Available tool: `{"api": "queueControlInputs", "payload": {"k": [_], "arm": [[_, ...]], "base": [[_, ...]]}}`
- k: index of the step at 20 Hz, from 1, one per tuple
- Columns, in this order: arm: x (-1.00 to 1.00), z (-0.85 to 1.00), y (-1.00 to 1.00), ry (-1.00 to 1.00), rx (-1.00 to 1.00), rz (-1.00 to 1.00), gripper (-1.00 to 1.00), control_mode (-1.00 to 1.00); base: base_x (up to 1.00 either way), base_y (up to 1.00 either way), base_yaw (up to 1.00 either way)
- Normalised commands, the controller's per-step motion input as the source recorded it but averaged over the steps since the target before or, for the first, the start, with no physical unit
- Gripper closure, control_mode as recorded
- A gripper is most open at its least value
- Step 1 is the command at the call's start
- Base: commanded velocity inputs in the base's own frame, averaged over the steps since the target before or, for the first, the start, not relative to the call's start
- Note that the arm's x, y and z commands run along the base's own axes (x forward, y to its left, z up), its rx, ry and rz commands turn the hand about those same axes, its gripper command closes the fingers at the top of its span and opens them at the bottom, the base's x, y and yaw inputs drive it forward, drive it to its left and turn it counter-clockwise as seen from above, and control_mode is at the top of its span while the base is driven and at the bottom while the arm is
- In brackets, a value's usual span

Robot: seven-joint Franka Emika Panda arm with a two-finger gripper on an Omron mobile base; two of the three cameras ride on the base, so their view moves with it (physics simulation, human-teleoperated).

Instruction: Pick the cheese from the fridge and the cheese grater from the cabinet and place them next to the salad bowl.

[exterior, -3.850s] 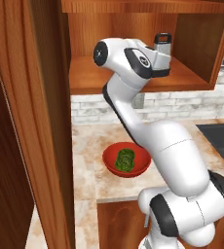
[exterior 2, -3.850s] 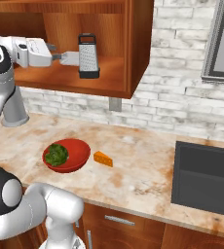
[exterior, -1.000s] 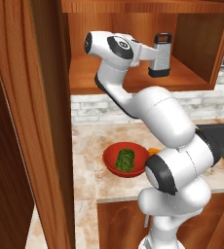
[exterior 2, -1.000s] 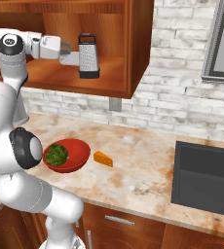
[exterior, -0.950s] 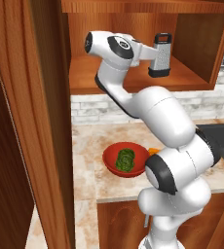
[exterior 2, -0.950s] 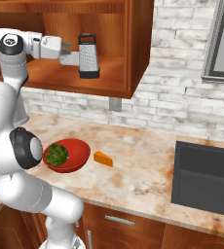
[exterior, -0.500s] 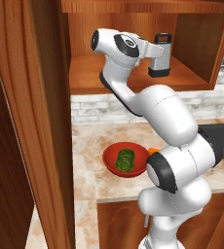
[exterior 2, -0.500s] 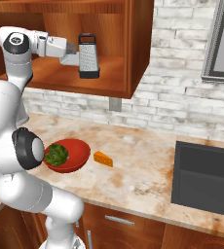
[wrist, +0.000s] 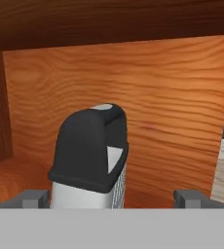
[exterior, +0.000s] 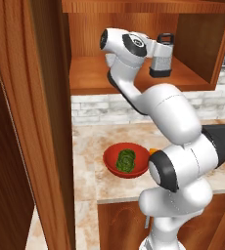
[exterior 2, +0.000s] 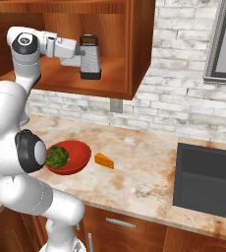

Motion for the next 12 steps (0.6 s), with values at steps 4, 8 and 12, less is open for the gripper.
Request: {"api": "queueControlInputs", "payload": {"k": [4, 8, 12], "arm": [[0.06, -0.1, -0.26, 0.08, 0.0, -0.06, -1.0, -1.0], [0.11, -0.03, -0.04, 0.02, 0.0, 0.0, -1.0, -1.0], [0.0, 0.0, 0.0, 0.0, 0.0, 0.0, -1.0, -1.0]], "base": [[0.0, 0.0, 0.0], [0.0, 0.0, 0.0], [0.0, 0.0, 0.0]]}}
